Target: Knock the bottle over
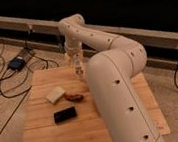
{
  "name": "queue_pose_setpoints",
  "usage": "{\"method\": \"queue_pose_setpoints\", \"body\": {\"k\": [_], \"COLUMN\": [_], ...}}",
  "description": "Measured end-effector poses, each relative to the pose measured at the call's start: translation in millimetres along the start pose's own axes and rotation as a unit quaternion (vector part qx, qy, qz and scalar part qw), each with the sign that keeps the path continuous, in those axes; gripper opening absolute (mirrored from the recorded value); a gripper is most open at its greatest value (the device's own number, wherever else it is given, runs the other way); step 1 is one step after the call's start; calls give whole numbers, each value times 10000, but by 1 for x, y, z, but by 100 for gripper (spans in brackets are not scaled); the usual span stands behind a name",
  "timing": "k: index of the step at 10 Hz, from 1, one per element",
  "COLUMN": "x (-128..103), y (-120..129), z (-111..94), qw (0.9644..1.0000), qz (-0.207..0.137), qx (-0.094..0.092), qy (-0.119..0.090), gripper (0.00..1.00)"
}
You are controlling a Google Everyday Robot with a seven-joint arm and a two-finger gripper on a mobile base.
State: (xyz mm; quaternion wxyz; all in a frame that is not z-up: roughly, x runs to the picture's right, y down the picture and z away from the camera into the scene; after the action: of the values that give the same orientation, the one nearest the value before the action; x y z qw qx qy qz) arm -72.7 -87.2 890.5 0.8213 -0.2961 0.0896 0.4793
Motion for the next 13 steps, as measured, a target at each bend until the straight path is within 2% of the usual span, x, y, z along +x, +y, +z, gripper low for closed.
{"method": "queue_pose_setpoints", "body": {"k": [3, 6, 10, 13], "x": [9, 16, 21, 26], "y": [27, 56, 80, 87], "z": [4, -2, -11, -15], "qw": [9994, 9991, 9992, 9993], "qz": [-217, -195, -151, -103], "qx": [3, -98, -171, -180], "qy": [284, 376, 340, 306], "gripper": [65, 65, 65, 65]}}
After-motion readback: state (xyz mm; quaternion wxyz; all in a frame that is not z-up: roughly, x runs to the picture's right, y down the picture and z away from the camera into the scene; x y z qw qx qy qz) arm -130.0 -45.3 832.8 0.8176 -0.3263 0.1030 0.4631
